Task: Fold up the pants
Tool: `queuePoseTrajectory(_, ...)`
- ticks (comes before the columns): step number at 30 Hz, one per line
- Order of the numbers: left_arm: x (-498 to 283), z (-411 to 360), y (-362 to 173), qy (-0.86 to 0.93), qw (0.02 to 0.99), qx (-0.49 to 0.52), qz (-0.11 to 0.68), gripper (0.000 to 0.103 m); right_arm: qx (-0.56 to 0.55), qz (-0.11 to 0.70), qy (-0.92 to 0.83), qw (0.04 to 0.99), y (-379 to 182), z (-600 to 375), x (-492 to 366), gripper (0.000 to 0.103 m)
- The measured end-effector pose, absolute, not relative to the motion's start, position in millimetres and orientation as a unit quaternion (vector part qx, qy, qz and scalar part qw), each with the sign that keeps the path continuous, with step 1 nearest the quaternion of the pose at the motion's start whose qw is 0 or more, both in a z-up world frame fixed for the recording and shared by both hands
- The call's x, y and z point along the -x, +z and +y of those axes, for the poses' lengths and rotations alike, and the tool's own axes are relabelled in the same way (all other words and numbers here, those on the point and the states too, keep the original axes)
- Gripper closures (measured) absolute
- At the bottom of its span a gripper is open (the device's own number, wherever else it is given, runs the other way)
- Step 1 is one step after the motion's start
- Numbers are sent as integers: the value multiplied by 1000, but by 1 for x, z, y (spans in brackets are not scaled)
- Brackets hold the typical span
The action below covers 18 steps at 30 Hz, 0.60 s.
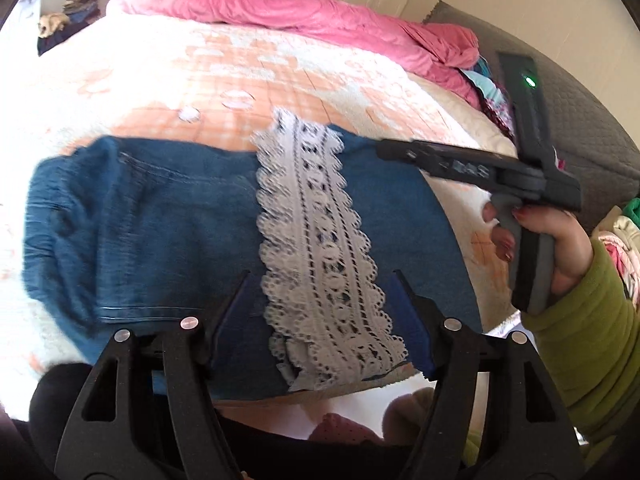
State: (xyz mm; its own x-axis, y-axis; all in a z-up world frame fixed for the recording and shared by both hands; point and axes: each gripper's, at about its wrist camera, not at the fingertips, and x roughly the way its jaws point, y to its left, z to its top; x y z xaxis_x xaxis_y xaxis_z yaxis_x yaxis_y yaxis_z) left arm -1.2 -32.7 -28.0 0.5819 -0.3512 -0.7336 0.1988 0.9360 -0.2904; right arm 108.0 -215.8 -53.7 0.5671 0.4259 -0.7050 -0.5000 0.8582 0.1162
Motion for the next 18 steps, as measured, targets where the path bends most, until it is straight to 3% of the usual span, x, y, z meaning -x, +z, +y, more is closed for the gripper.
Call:
queuePoseTrajectory(11, 18, -5, -10, -119, 898, 95, 413, 39, 55, 360, 274, 890, -27, -210, -82, 20)
queuePoseTrajectory(18, 23, 12, -2, -98, 904, 98, 405, 29, 76, 346, 299, 886, -14, -183, -75, 15)
